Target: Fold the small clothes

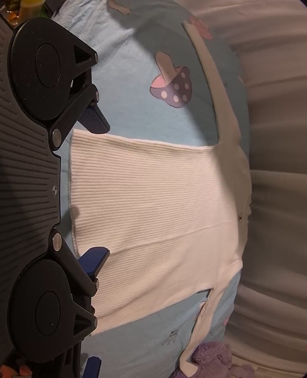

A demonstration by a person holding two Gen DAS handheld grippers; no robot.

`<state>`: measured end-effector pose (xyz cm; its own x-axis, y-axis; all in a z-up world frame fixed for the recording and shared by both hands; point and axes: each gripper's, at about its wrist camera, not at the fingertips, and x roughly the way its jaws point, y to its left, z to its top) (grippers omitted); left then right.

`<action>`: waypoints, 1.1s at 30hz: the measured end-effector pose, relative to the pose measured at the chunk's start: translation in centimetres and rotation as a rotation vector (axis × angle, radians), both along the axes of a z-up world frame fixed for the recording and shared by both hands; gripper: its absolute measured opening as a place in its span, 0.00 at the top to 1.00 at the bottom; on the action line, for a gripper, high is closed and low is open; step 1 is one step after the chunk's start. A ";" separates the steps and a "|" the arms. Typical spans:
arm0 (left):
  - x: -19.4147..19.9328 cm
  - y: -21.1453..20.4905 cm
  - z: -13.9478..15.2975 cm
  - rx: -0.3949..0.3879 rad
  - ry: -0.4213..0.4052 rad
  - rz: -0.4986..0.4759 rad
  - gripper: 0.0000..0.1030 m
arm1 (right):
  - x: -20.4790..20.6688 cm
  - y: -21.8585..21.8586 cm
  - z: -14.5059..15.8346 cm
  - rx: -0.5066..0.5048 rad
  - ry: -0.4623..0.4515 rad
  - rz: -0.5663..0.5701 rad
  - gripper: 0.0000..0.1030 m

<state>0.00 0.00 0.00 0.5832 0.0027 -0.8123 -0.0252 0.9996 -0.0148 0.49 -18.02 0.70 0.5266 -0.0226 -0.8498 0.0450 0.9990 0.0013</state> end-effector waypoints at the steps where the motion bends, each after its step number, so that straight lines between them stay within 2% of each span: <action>1: 0.0 0.0 0.0 0.002 -0.001 0.000 0.00 | 0.0 0.0 0.0 0.000 -0.001 0.000 0.04; 33: 0.4 0.6 0.2 0.013 0.000 0.015 0.00 | 0.2 0.1 -0.4 -0.002 0.010 -0.007 0.04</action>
<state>0.40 0.58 0.19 0.5827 0.0220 -0.8124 -0.0403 0.9992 -0.0018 0.66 -17.92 0.29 0.5177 -0.0280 -0.8551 0.0517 0.9987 -0.0014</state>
